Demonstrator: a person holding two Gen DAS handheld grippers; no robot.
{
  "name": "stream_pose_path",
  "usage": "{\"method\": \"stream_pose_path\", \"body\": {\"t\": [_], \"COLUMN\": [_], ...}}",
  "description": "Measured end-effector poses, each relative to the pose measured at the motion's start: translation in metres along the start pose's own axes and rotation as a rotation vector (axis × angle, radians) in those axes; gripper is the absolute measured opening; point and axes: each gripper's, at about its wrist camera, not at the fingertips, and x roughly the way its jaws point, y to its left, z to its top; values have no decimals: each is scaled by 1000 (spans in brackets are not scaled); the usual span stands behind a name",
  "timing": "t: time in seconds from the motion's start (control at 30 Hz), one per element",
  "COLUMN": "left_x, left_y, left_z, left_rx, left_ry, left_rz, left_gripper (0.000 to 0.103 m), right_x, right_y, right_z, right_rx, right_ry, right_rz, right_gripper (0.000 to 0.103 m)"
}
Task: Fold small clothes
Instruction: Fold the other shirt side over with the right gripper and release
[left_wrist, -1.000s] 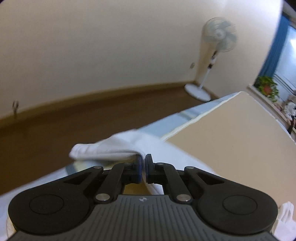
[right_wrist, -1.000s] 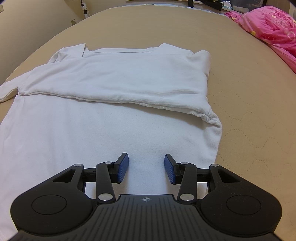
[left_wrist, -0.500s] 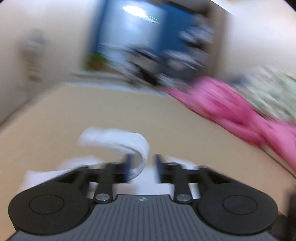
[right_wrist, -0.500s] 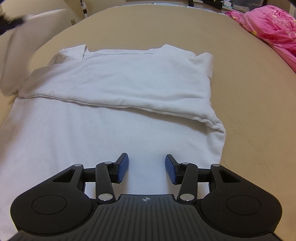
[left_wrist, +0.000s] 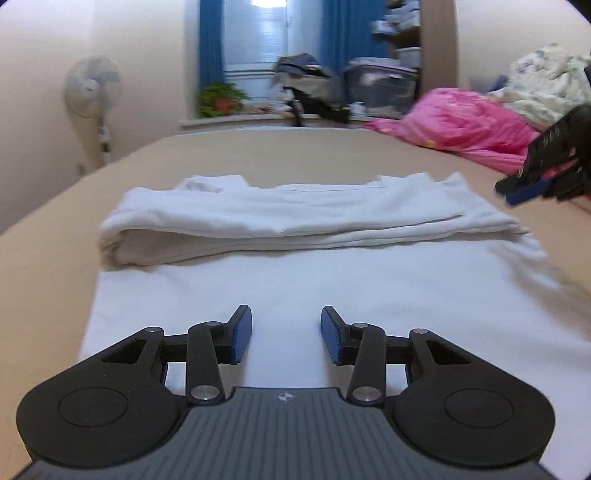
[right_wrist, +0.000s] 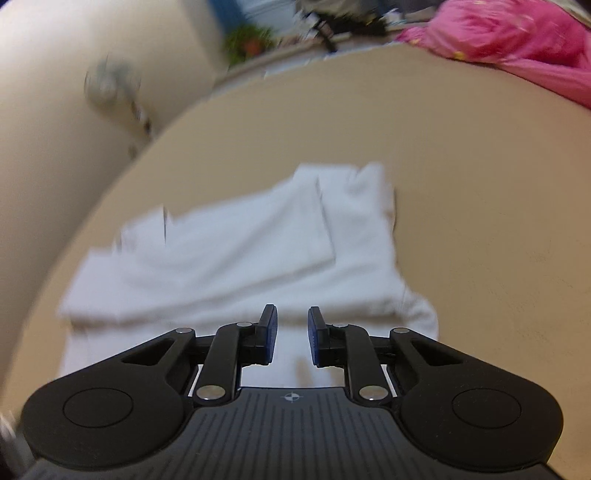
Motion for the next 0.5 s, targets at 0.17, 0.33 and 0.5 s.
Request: {"method": "stream_pose_path", "body": {"t": [0.17,0.33,0.5], "left_x": [-3,1,2], "left_y": [-15,-7,-7], "left_z": [-1,-9,-10], "left_rx": [80,57,58], "left_ry": [-16,-9,-6], "left_rz": [46,39,39], "left_gripper": [48,52,52], "right_x": [30,69,79], "right_y": [-20,-32,-29], "right_z": [20,19,22], "right_rx": [99,138,127], "right_ry": [-14,34,18], "right_rz": [17,-17,-7], "right_gripper": [22,28,28]}}
